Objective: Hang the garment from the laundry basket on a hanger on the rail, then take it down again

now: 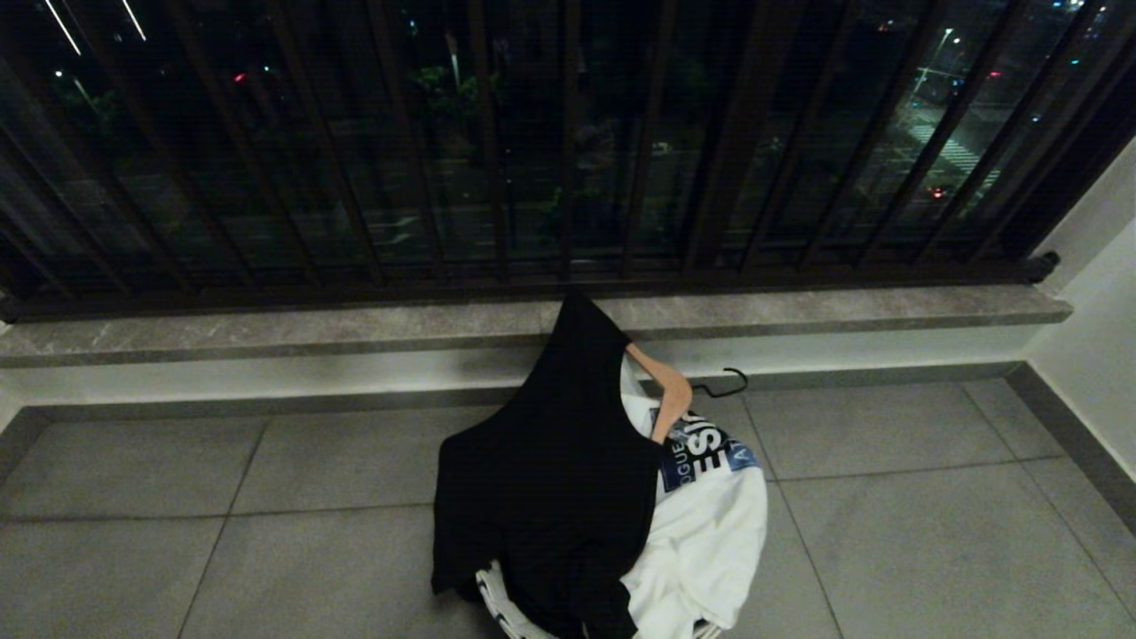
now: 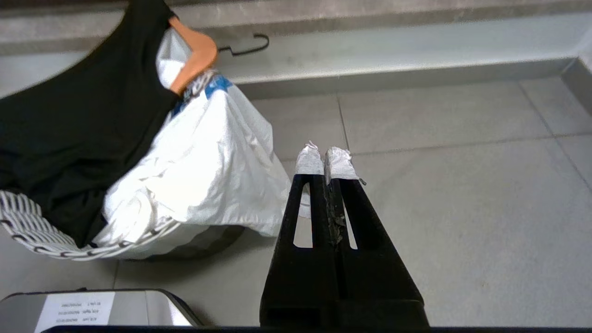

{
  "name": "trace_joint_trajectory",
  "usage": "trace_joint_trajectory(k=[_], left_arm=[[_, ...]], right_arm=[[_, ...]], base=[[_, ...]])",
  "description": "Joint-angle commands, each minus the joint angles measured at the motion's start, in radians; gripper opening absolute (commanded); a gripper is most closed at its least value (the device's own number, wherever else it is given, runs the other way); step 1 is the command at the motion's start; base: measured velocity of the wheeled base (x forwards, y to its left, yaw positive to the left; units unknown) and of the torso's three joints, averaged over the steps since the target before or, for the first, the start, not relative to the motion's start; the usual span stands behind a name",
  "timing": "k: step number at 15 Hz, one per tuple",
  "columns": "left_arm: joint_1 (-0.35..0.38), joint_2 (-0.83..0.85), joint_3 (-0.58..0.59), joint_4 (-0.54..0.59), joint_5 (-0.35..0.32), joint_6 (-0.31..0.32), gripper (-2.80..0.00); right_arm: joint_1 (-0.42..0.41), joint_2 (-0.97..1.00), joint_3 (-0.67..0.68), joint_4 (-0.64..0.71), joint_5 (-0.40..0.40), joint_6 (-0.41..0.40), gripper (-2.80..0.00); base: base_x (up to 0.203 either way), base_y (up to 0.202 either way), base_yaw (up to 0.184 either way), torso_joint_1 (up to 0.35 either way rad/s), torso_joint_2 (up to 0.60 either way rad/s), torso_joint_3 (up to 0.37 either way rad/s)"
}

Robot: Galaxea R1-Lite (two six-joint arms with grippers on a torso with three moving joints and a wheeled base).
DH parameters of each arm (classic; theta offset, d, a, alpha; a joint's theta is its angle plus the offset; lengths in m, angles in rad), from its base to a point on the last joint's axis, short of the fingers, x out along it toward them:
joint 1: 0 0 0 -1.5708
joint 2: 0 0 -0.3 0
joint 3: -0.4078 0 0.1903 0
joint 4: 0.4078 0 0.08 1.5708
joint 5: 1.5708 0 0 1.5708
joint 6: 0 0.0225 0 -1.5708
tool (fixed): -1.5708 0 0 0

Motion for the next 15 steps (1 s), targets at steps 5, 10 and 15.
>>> trace_joint_trajectory(k=[5, 10, 15], left_arm=[[0.000, 0.000, 0.002, 0.000, 0.000, 0.000, -2.80], [0.000, 0.000, 0.002, 0.000, 0.000, 0.000, -2.80], [0.000, 0.000, 0.002, 0.000, 0.000, -0.001, -2.80]], right_arm=[[0.000, 0.001, 0.000, 0.000, 0.000, 0.000, -2.80], [0.000, 0.001, 0.000, 0.000, 0.000, 0.000, -2.80], [0.000, 0.001, 0.000, 0.000, 0.000, 0.000, -2.80]], base=[[0.000, 0.000, 0.000, 0.003, 0.00, -0.195], [0.000, 0.000, 0.000, 0.006, 0.00, -0.195], [0.000, 0.000, 0.000, 0.005, 0.00, -0.118]])
